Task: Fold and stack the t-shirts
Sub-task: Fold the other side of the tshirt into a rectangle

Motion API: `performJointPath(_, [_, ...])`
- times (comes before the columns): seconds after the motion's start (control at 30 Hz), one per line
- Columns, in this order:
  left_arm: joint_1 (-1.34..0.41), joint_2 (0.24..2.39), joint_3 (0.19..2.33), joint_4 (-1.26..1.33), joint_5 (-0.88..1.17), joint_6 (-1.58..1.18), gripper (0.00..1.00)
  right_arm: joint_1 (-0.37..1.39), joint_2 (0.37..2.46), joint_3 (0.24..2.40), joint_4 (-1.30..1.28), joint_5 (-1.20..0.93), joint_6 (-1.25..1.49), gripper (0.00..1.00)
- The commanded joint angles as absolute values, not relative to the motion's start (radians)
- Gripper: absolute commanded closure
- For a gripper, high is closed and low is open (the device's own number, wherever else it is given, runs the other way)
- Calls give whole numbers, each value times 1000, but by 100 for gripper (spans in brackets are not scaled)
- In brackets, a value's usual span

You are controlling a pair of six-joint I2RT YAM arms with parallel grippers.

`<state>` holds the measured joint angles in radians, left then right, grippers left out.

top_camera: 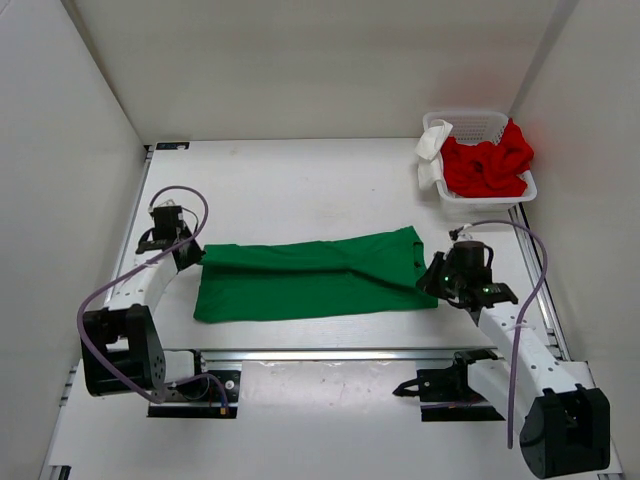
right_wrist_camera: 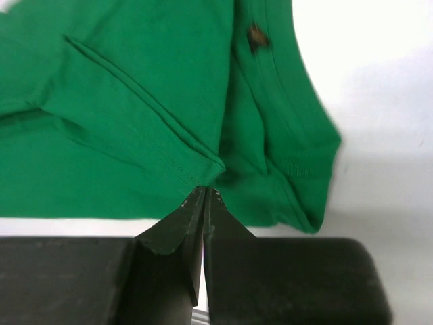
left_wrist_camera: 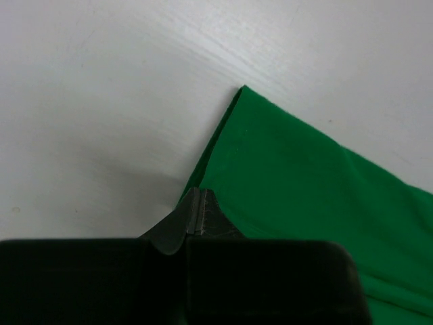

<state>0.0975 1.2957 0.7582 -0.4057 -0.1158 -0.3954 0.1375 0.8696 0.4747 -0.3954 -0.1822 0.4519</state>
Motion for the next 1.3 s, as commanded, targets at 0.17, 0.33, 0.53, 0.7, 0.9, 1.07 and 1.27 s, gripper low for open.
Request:
performJointPath(0.17, [152, 1143, 646, -434, -26, -413, 87, 141, 706, 305, -328, -184, 558, 96])
performJointPath(0.33, [201, 1134, 631, -431, 34, -439, 62, 158, 663, 339, -363, -112, 560, 82])
performJointPath(0.53, [158, 1014, 626, -359, 14, -509, 67, 231, 757, 454, -295, -112, 477, 94])
performJointPath(0.7, [-55, 1058, 606, -253, 37, -580, 70, 409, 1038, 569, -79, -118, 439, 100])
performJointPath(0.9, [-130, 1137, 565, -154, 95, -607, 73, 422, 1351, 715, 41, -213, 353, 77])
performJointPath(1.07, [-213, 1131, 545, -133, 71, -598, 72, 417, 1479, 793, 31, -241, 296, 69])
performJointPath(1.27, [-242, 1105, 509, -95, 74, -606, 72, 433, 1552, 811, 17, -229, 304, 68])
